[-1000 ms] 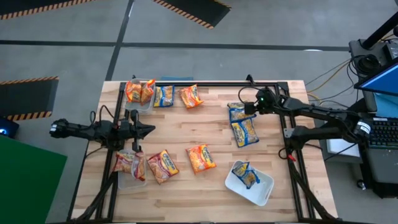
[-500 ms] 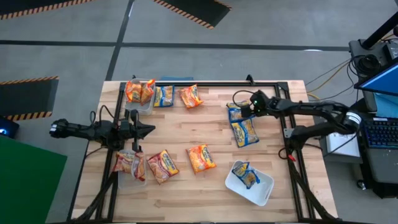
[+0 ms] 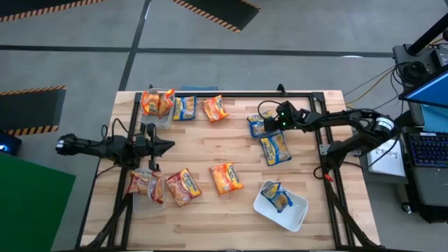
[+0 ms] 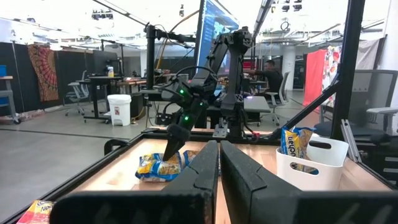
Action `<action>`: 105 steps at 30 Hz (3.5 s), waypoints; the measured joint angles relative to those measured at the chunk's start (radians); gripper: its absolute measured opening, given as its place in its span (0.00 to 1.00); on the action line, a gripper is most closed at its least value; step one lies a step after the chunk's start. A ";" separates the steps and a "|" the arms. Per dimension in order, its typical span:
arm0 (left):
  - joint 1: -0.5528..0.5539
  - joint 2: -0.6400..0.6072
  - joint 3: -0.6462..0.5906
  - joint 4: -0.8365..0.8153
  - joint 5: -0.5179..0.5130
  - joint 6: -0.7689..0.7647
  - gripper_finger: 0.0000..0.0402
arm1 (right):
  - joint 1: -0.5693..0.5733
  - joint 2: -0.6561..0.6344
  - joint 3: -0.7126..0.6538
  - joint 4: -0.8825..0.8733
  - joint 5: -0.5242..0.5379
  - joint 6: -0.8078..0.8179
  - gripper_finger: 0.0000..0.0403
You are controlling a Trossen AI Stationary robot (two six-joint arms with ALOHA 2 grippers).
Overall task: Sort Maruchan noodles
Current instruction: Put the blue noodle pack into the white bin
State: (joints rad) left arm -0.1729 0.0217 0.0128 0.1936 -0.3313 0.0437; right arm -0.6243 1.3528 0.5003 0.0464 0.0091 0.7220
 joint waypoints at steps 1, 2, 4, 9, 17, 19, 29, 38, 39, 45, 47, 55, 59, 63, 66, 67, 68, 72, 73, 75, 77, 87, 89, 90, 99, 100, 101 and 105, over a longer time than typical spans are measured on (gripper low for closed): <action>0.000 0.000 0.000 0.000 0.000 0.000 0.00 | 0.000 0.002 0.000 0.004 -0.007 0.000 0.32; 0.000 0.000 0.000 0.000 0.000 0.000 0.00 | 0.000 0.003 0.000 0.006 -0.010 0.000 0.28; 0.000 0.000 0.000 0.000 0.000 0.000 0.00 | 0.000 -0.003 0.000 0.005 -0.013 -0.009 0.20; 0.000 0.000 0.000 0.000 0.000 0.000 0.00 | 0.012 -0.052 0.000 0.014 -0.015 -0.026 0.04; 0.000 0.000 0.000 0.001 0.000 0.000 0.00 | 0.077 -0.161 0.000 0.024 -0.009 -0.027 0.04; 0.000 0.000 0.000 0.001 0.000 0.000 0.00 | 0.102 -0.180 0.000 0.040 0.000 -0.027 0.03; 0.000 0.000 0.000 0.003 0.000 0.000 0.00 | 0.233 -0.205 0.000 0.199 0.045 -0.027 0.03; 0.000 0.000 0.000 0.005 0.000 0.003 0.00 | 0.342 -0.205 0.000 0.275 0.129 -0.017 0.03; 0.000 0.000 0.000 0.006 0.000 0.004 0.00 | 0.355 -0.205 0.000 0.274 0.148 -0.016 0.03; 0.000 0.000 0.000 0.008 0.000 0.004 0.00 | 0.408 -0.185 0.002 0.274 0.206 -0.023 0.03; 0.000 0.000 0.000 0.008 0.000 0.004 0.00 | 0.415 -0.159 0.002 0.275 0.214 -0.022 0.03; 0.000 0.000 0.000 0.012 -0.001 0.004 0.00 | 0.417 -0.018 0.002 0.277 0.279 0.064 0.06; 0.000 0.000 0.000 0.013 -0.001 0.004 0.00 | 0.407 0.018 0.002 0.279 0.288 0.101 0.16; 0.000 0.000 0.000 0.013 -0.001 0.004 0.00 | 0.393 0.018 0.002 0.268 0.288 0.108 0.28; 0.000 0.000 0.000 0.013 -0.001 0.004 0.00 | 0.375 -0.018 0.002 0.233 0.281 0.117 0.36; 0.000 0.000 0.000 0.013 -0.001 0.004 0.00 | 0.368 -0.035 0.003 0.222 0.280 0.121 0.38; 0.000 0.000 0.000 0.013 -0.001 0.004 0.00 | 0.363 -0.053 0.003 0.206 0.280 0.128 0.40; 0.000 0.000 0.000 0.013 -0.001 0.004 0.00 | 0.357 -0.122 0.007 0.129 0.278 0.143 0.46; 0.000 0.000 0.000 0.013 -0.001 0.004 0.00 | 0.357 -0.138 0.016 0.097 0.277 0.143 0.48; 0.000 0.000 0.000 0.013 -0.001 0.004 0.00 | 0.357 -0.165 0.039 0.026 0.276 0.145 0.49; 0.000 0.000 0.000 0.013 -0.001 0.004 0.00 | 0.357 -0.185 0.066 -0.049 0.267 0.143 0.50; 0.000 0.000 0.000 0.012 -0.001 0.004 0.00 | 0.388 -0.175 0.255 -0.526 0.001 0.141 0.40; 0.000 0.000 0.000 0.012 -0.001 0.004 0.00 | 0.407 -0.165 0.285 -0.636 -0.007 0.142 0.36; 0.000 0.000 0.000 0.012 -0.001 0.004 0.00 | 0.417 -0.162 0.296 -0.678 -0.010 0.142 0.35; 0.000 0.000 0.000 0.012 -0.001 0.004 0.00 | 0.522 -0.096 0.268 -0.761 -0.008 0.192 0.12; 0.000 0.000 0.000 0.012 -0.001 0.004 0.00 | 0.524 -0.083 0.266 -0.763 -0.001 0.188 0.09; 0.000 0.000 0.000 0.012 -0.001 0.004 0.00 | 0.523 -0.068 0.265 -0.763 0.009 0.183 0.07; 0.000 0.000 0.000 0.026 -0.003 0.019 0.00 | 0.495 -0.011 0.265 -0.708 0.055 0.145 0.02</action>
State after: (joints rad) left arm -0.1730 0.0219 0.0128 0.2199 -0.3344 0.0632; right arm -0.1293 1.3421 0.7654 -0.6620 0.0645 0.8671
